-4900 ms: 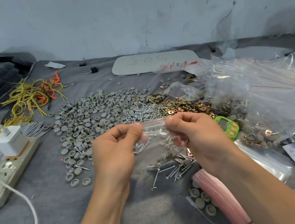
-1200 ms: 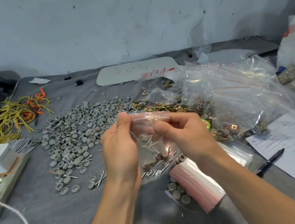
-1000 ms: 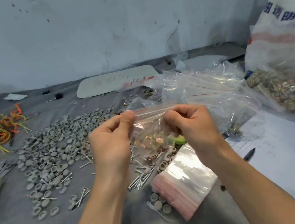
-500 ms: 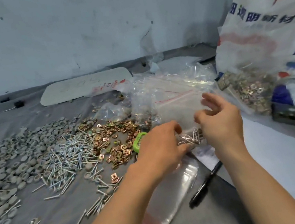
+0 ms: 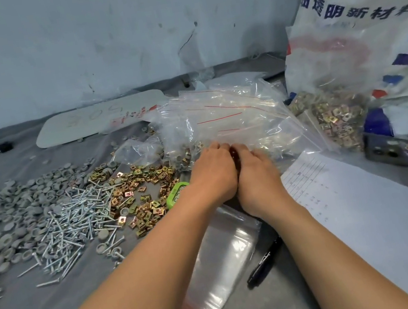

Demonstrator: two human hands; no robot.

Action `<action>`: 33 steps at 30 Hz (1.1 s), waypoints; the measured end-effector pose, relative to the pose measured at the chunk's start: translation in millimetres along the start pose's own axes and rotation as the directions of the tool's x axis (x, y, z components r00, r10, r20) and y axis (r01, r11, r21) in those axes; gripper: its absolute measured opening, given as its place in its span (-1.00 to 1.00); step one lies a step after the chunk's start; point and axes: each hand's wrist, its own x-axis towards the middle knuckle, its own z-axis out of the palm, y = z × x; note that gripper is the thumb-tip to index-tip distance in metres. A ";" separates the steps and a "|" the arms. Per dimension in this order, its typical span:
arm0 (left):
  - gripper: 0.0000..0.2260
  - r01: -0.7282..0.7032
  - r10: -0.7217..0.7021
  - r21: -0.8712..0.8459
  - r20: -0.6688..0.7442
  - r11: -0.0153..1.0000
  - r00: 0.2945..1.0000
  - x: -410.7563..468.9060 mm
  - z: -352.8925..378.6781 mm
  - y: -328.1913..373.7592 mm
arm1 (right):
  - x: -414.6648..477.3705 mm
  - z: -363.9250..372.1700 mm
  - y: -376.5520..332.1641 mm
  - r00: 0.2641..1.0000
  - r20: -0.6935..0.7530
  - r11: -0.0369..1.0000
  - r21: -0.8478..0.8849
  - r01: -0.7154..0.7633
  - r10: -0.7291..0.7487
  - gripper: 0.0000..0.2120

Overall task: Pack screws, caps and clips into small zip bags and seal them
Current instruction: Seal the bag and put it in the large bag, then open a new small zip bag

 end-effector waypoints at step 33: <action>-0.79 0.095 -0.182 -0.296 -0.282 0.950 0.942 -228.6 -38.4 -86.5 | -106.3 13.5 -84.3 0.940 0.298 0.960 -0.167 0.223 -0.167 -0.87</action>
